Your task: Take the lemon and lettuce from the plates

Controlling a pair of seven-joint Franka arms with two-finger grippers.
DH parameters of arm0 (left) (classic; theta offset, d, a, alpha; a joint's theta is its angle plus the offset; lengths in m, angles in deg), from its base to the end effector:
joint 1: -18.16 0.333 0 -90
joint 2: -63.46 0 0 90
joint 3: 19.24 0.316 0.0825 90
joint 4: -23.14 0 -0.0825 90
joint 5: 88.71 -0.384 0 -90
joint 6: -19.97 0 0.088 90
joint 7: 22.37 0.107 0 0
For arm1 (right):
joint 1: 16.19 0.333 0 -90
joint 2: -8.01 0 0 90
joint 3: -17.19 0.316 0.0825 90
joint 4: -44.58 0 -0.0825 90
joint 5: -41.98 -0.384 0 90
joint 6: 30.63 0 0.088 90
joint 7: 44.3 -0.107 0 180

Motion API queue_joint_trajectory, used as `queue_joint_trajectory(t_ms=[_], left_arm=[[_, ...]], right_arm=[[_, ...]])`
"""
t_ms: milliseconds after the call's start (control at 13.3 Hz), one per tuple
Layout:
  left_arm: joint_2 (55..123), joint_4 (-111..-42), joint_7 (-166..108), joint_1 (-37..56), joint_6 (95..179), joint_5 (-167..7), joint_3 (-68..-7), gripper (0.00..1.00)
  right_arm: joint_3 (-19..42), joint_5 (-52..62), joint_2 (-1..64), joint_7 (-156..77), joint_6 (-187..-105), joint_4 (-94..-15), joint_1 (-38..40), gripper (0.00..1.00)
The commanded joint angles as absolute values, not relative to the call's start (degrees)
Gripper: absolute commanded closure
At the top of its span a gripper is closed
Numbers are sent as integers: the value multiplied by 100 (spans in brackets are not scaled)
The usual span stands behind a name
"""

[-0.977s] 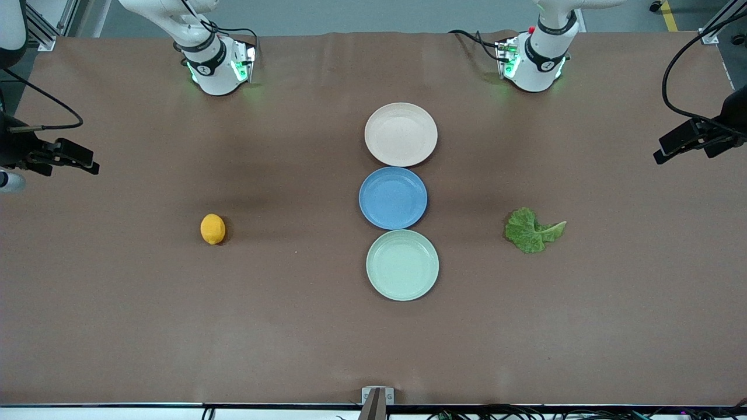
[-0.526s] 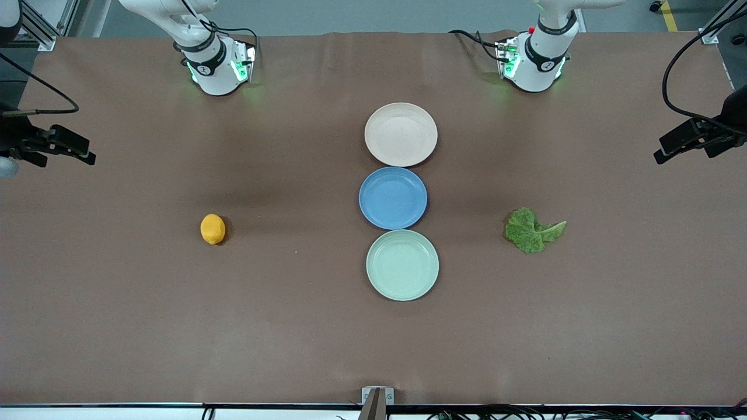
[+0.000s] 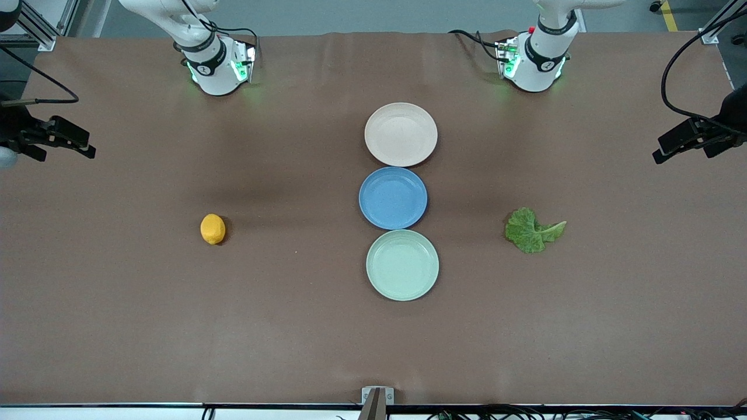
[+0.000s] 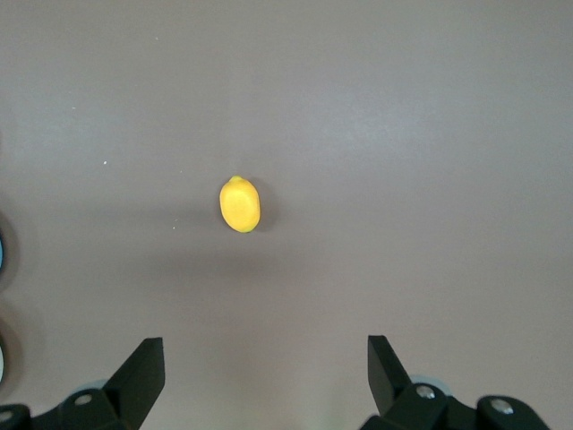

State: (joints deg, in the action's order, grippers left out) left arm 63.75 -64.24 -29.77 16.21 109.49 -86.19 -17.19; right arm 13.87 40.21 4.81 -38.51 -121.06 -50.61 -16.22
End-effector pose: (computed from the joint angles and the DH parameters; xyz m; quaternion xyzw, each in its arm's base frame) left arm 0.5558 -0.0038 0.6426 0.9975 0.0648 0.0147 0.0229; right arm 0.5357 -0.0289 0.6129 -0.9995 -0.0210 0.0123 0.0181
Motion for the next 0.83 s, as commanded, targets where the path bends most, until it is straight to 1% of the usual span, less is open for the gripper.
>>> queue_joint_trajectory(t_ms=[0,751], left_arm=[[6398,-6308,-2869,1614,10839,-8581,-1704,0],[6398,-6308,-2878,1605,10857,-8589,-1704,0]], right_arm=[[1420,4189,274,-3885,-12116,-5245,-1593,0],[1402,4189,247,-3885,-11993,-5272,-1628,0]])
